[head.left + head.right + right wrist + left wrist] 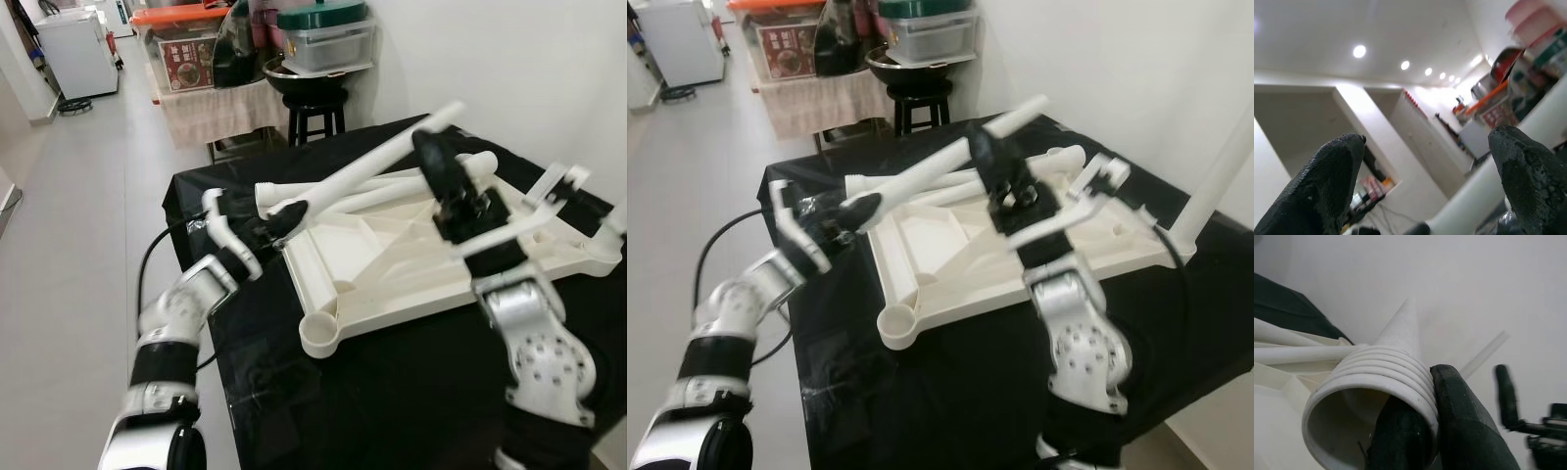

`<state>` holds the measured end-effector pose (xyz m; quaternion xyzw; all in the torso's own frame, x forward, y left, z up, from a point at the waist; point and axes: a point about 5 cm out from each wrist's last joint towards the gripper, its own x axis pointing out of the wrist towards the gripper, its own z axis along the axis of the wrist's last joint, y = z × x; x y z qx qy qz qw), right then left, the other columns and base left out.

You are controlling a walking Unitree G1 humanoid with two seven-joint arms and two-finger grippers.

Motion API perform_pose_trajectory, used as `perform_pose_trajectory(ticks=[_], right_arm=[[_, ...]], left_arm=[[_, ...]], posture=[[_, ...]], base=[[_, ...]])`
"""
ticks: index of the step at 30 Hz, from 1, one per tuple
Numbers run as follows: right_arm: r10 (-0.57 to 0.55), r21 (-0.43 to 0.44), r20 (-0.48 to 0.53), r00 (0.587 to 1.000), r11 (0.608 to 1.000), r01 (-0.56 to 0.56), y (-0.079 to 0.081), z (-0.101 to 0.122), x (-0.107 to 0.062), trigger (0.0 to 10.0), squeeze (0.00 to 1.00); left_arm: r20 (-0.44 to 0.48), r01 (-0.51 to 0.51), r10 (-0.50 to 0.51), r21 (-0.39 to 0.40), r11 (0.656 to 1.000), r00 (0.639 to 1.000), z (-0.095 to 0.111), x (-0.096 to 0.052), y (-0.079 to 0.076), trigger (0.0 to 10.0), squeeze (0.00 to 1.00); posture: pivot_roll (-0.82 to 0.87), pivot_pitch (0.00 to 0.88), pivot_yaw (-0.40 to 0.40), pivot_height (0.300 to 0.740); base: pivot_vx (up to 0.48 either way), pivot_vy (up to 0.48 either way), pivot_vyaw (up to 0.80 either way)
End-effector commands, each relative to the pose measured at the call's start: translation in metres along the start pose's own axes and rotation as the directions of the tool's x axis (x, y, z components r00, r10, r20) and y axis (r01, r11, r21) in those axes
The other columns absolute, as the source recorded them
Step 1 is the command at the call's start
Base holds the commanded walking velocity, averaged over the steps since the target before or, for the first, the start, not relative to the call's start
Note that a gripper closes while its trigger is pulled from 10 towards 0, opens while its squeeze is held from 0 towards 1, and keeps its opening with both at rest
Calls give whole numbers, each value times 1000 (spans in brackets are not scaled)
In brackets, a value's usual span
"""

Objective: Building children table

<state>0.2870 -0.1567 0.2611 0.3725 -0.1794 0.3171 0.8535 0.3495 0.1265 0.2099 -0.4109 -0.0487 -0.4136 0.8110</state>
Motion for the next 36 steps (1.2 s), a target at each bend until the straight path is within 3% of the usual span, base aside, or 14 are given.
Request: perform_pose_trajectory(ticks=[1,5,8,10,26,36], right_arm=[[39,23,-23,999,999,-39,6,-4,0,10000,0],[45,30,-69,997,999,-43,6,-12,-2,10000,0],[104,76,-167,980,993,-92,12,-33,-6,10000,0],[122,84,-188,975,991,-107,15,-38,-6,10000,0],[178,101,-246,953,982,-157,25,-51,-6,10000,0],[215,123,-173,961,973,-196,30,-45,5,10000,0]], left_arm=[[19,63,-63,-15,998,998,3,-1,-9,0,0],[24,122,-122,-41,992,992,1,-5,-17,0,0],[-26,296,-302,-127,947,953,-14,-22,-35,0,0],[-33,326,-333,-144,934,942,-17,-25,-39,0,0],[-41,396,-414,-223,891,909,-34,-32,-58,0,0],[-105,387,-428,-278,879,898,-57,-38,-68,0,0]], posture=[[-132,0,23,740],[-128,0,20,740],[-118,0,17,740],[-120,0,17,740],[-112,0,6,740],[-106,0,6,740]], base=[[0,0,0],[0,0,0],[0,0,0],[0,0,0],[0,0,0],[0,0,0]])
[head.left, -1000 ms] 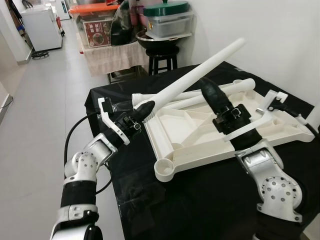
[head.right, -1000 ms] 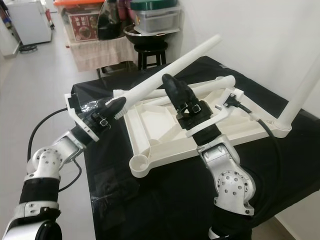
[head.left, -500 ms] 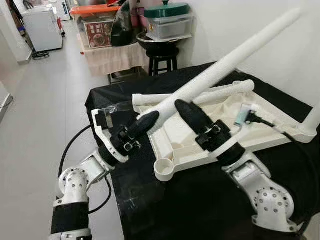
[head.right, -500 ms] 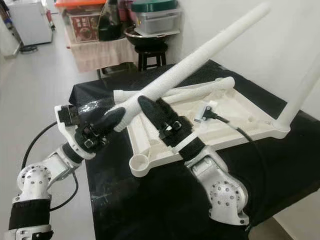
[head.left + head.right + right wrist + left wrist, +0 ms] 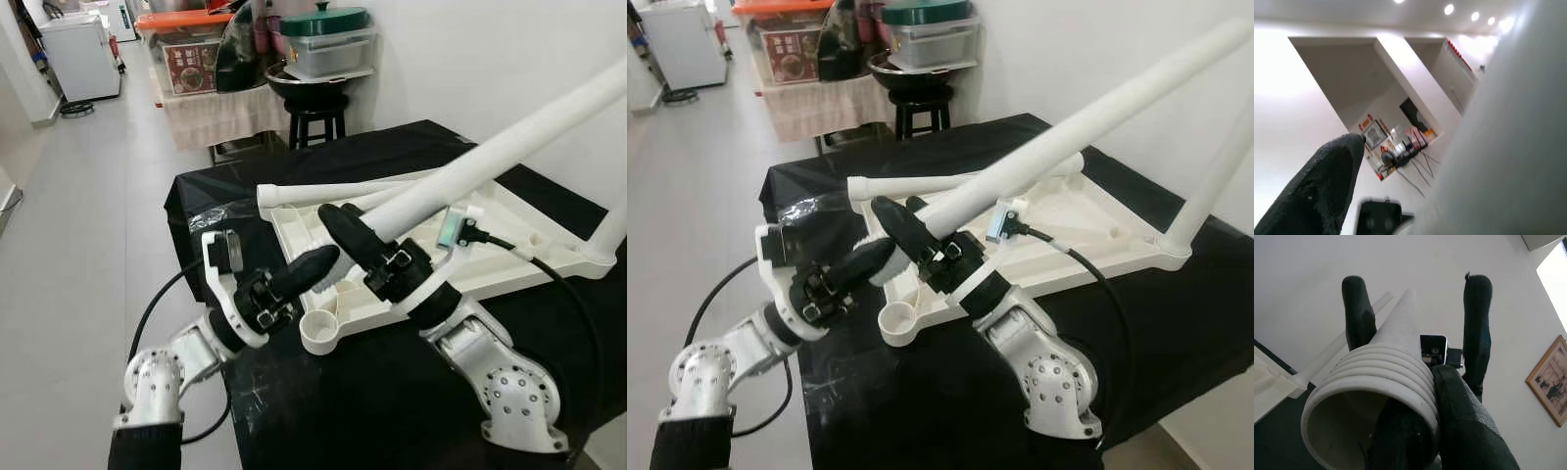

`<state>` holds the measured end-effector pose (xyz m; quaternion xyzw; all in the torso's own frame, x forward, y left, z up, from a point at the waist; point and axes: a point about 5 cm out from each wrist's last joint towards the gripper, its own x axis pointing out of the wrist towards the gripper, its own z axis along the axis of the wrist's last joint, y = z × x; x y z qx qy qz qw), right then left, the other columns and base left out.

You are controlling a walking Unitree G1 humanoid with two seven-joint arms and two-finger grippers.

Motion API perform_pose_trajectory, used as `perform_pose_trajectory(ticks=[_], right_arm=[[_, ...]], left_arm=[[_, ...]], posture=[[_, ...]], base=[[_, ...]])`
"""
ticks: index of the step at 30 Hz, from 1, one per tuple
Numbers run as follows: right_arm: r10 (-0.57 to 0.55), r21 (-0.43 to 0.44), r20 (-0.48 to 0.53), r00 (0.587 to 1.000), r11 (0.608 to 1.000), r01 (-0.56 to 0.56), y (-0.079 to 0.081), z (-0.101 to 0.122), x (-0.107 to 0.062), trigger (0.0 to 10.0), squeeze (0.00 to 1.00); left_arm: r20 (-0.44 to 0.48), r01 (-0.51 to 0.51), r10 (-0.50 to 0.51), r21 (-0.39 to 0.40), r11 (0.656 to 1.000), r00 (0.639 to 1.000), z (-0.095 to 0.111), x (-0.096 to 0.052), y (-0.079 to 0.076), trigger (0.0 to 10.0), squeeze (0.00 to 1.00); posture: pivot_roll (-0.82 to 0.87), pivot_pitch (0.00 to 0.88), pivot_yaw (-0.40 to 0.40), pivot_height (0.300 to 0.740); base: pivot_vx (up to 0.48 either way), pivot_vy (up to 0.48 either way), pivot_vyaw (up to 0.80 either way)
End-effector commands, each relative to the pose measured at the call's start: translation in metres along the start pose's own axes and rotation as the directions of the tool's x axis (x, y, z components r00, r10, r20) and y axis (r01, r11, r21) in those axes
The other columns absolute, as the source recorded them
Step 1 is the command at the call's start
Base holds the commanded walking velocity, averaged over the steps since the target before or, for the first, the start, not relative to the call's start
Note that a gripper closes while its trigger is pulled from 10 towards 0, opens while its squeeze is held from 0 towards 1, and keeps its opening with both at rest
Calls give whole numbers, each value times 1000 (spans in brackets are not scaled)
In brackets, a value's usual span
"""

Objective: Building children table

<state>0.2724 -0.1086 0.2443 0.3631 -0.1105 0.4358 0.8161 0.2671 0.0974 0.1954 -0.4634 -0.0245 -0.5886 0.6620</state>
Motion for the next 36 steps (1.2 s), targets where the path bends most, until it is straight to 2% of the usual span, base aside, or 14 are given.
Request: perform_pose_trajectory(ticks=[1,4,5,6,8,9,18,21,22,24,25,31,35,36], right_arm=[[35,3,16,999,999,-35,3,2,6,10000,0],[56,12,34,998,998,-57,5,4,9,10000,0],[77,18,43,996,997,-78,6,5,11,3882,0],[94,20,46,995,995,-95,8,5,13,2471,0],[119,23,41,992,992,-120,9,5,16,2039,0],[135,18,27,990,991,-136,11,4,16,0,0],[161,7,6,987,987,-162,12,-1,20,0,0],[164,5,4,986,986,-164,12,-1,22,0,0],[162,-2,6,987,987,-162,11,-1,23,0,0],[162,-2,6,987,987,-162,11,-1,23,0,0],[155,-7,11,988,988,-155,10,0,23,0,0],[115,-33,37,993,993,-114,3,7,25,0,0],[14,-81,142,990,997,-3,-17,38,22,0,0],[14,-81,142,990,997,-3,-17,38,22,0,0]], left_arm=[[-42,38,-39,-17,999,998,-7,7,-6,0,0],[-39,44,-45,-30,999,998,-10,9,-7,0,0],[-40,45,-47,-41,998,998,-14,10,-8,0,0],[-41,46,-48,-49,998,998,-17,11,-8,0,0],[-44,47,-50,-57,997,998,-20,12,-9,0,0],[-45,47,-50,-57,997,998,-21,12,-9,0,0],[-27,44,-45,-60,997,999,-21,14,-9,0,0],[-24,39,-40,-34,999,999,-23,16,-10,0,0],[-31,18,-18,-10,1000,999,-26,17,-10,10000,749],[-31,18,-18,-10,1000,999,-26,17,-10,10000,749],[-32,17,-17,-10,1000,999,-27,18,-11,10000,1000],[-44,52,-52,-9,999,998,-27,14,-19,10000,1000],[-147,-33,44,73,997,988,-27,-10,-24,10000,1000],[-147,-33,44,73,997,988,-27,-10,-24,10000,1000]], posture=[[-106,0,6,740],[-104,0,6,740],[-102,0,5,740],[-100,0,3,740],[-99,0,2,740],[-98,0,1,740],[-93,0,-3,740],[-94,0,-4,740],[-94,0,-3,740],[-94,0,-3,740],[-94,0,-3,740],[-96,0,-1,740],[-87,0,4,740],[-87,0,4,740]], base=[[0,0,0],[0,0,0],[0,0,0],[0,0,0],[0,0,0],[0,0,0],[0,0,0],[0,0,0],[0,0,0],[0,0,0],[0,0,0],[0,0,0],[0,0,0],[0,0,0]])
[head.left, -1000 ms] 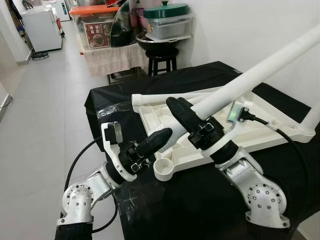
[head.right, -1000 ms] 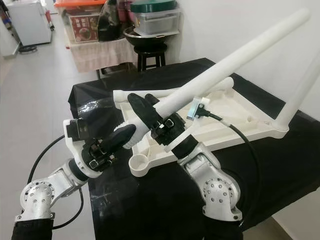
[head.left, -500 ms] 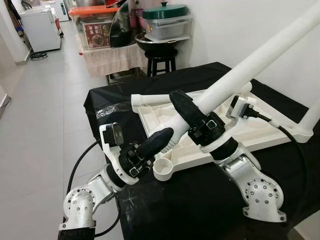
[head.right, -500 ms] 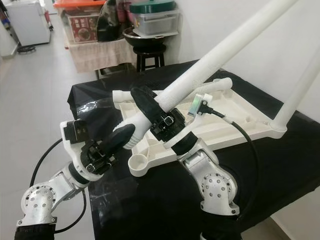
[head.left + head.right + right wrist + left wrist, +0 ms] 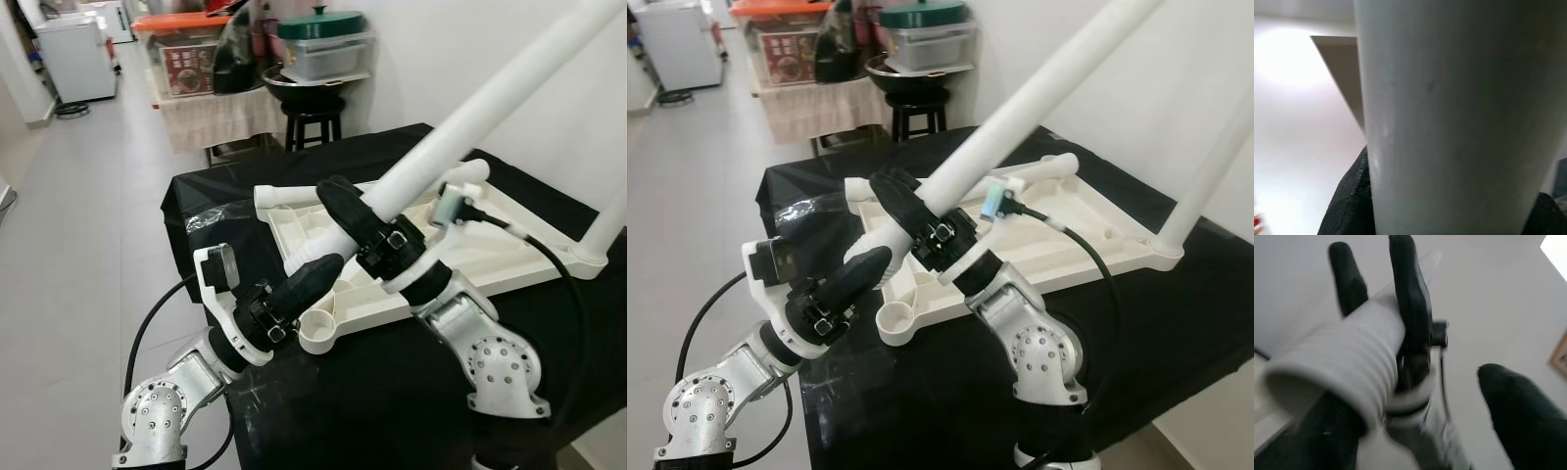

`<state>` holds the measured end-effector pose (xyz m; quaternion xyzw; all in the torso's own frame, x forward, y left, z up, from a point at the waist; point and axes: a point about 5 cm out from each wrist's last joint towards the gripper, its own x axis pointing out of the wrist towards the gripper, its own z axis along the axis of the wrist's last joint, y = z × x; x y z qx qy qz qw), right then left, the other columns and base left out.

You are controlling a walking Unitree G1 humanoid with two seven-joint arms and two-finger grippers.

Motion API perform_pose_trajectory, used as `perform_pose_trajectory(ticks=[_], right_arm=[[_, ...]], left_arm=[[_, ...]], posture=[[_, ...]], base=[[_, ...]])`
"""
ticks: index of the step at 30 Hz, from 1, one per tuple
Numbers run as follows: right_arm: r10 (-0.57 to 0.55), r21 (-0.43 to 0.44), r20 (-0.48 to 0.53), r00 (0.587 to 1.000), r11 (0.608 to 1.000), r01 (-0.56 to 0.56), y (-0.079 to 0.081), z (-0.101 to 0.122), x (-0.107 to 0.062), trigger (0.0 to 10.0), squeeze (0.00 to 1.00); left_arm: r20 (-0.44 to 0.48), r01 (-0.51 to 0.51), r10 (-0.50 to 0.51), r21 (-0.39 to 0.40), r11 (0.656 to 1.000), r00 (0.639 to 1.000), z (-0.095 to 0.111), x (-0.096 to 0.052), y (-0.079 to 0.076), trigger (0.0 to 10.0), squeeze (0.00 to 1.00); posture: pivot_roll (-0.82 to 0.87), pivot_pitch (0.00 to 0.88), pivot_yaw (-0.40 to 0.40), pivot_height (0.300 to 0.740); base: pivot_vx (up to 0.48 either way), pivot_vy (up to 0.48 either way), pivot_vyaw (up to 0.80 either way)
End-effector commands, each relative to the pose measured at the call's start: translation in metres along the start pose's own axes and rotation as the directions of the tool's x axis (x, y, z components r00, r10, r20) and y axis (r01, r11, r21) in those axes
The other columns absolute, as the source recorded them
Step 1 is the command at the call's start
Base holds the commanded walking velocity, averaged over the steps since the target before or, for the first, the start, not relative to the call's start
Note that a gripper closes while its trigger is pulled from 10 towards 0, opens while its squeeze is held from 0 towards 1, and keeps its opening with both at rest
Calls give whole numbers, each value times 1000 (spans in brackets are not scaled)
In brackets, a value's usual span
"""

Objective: Building children table

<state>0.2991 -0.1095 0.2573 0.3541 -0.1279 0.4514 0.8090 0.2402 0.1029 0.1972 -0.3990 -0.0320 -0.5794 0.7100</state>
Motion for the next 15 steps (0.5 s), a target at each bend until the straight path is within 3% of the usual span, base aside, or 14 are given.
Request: perform_pose_trajectory(ticks=[1,3,5,6,7,8,9,10,11,12,14,15], right_arm=[[-52,-71,147,988,995,63,-6,29,-1,0,0],[-89,-91,170,981,990,105,-12,36,-3,0,0],[-89,-91,170,981,990,105,-12,36,-3,0,0],[-104,-101,175,979,987,123,-14,39,-5,0,0],[-136,-113,171,976,981,157,-18,38,-7,0,0],[-157,-120,167,973,977,179,-21,38,-9,0,0],[-157,-120,167,973,977,179,-21,38,-9,0,0],[-179,-148,141,974,969,200,-24,35,-10,0,0],[-179,-148,141,974,969,200,-24,35,-10,0,0],[-193,-228,43,980,953,198,-25,23,-11,7686,0],[-193,-228,43,980,953,198,-25,23,-11,7686,0],[-194,-276,-14,981,944,183,-25,15,-11,10000,0]], left_arm=[[-105,-10,6,-43,999,994,-17,-3,-2,10000,1000],[-169,-143,151,59,988,974,-17,-16,5,10000,1000],[-169,-143,151,59,988,974,-17,-16,5,10000,1000],[-192,-214,232,111,971,954,-17,-22,11,10000,1000],[-199,-352,392,208,913,898,-17,-33,23,10000,1000],[-193,-434,490,271,859,850,-17,-41,31,10000,1000],[-193,-434,490,271,859,850,-17,-41,31,10000,1000],[-174,-482,547,309,820,819,-16,-45,33,10000,1000],[-174,-482,547,309,820,819,-16,-45,33,10000,1000],[-135,-521,600,370,769,789,-14,-44,30,10000,1000],[-135,-521,600,370,769,789,-14,-44,30,10000,1000],[-125,-531,621,408,743,773,-15,-41,28,10000,890]], posture=[[-84,1,5,740],[-77,11,6,740],[-77,11,6,740],[-74,20,3,740],[-70,36,-2,740],[-70,36,-2,740],[-70,36,-2,740],[-61,49,-6,740],[-61,49,-6,740],[-52,63,-10,740],[-52,63,-10,740],[-44,76,-12,740]], base=[[0,0,0],[0,0,0],[0,0,0],[0,0,0],[0,0,0],[0,0,0],[0,0,0],[0,0,0],[0,0,0],[0,0,0],[0,0,0],[0,0,0]])
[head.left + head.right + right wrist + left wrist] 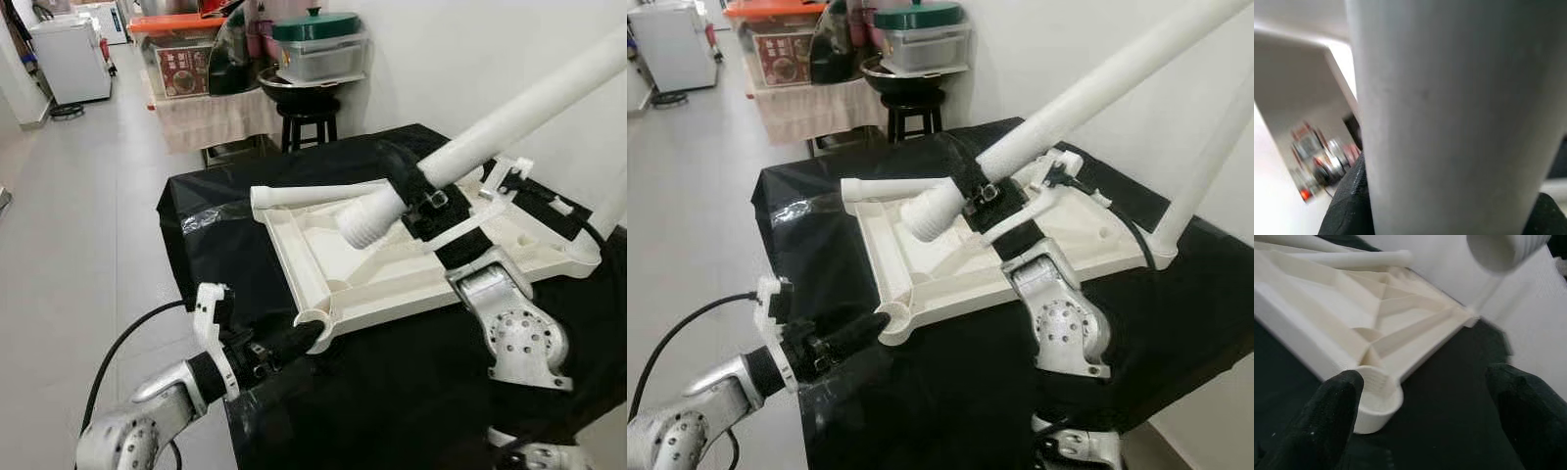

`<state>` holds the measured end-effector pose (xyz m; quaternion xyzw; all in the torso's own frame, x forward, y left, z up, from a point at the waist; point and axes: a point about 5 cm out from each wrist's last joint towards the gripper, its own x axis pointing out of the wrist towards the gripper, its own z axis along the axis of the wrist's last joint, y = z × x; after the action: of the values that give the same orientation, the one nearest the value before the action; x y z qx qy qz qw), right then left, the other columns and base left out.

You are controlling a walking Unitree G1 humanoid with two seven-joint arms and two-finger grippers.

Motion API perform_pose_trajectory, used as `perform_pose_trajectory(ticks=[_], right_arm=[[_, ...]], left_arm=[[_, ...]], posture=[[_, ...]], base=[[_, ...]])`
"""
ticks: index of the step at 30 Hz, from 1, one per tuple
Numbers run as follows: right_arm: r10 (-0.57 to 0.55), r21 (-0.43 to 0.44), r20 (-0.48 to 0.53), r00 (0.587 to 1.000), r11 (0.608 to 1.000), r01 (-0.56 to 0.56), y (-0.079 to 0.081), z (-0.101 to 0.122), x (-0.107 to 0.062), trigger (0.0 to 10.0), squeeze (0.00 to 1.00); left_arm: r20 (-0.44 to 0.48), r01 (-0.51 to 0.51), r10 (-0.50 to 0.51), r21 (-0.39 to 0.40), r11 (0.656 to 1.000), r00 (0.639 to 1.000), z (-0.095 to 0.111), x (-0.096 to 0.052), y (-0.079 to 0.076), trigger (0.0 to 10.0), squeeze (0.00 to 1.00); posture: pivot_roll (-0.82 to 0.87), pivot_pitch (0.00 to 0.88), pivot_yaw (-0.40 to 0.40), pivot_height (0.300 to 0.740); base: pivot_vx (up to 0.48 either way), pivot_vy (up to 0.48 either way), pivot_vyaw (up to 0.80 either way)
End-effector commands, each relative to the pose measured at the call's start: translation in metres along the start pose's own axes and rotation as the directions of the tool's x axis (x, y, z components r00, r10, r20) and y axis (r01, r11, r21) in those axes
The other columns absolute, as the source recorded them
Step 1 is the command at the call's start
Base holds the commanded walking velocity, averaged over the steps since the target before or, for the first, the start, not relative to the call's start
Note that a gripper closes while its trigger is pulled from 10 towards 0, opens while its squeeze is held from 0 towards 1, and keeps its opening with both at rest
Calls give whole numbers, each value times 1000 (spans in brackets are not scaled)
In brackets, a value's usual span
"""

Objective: Building children table

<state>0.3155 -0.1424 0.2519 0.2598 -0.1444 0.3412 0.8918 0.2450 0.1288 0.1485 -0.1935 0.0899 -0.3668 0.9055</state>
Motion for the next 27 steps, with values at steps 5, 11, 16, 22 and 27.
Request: perform_pose_trajectory(ticks=[5,11,16,22,27], right_arm=[[168,-131,-194,967,972,-195,17,-25,0,10000,0],[270,-130,-323,907,936,-326,15,-41,-7,10000,0],[300,-136,-378,876,918,-373,7,-45,-12,10000,0],[243,-194,-409,880,919,-344,-4,-46,-9,10000,0],[262,-192,-404,876,912,-362,-2,-47,-9,10000,0]], left_arm=[[-6,-25,27,204,979,1000,3,0,-19,10000,0],[-44,5,10,324,946,999,2,-10,-32,10000,0],[-130,81,-30,403,912,991,-7,-20,-43,10000,0],[-174,149,-88,373,916,981,-18,-24,-60,10000,0],[-188,171,-111,342,924,976,-24,-25,-67,10000,0]], posture=[[-30,104,-14,740],[-20,144,-14,740],[-4,168,-15,740],[1,180,-13,740],[2,182,-9,740]], base=[[0,0,480],[0,0,800],[0,0,775],[0,-152,0],[0,-472,0]])
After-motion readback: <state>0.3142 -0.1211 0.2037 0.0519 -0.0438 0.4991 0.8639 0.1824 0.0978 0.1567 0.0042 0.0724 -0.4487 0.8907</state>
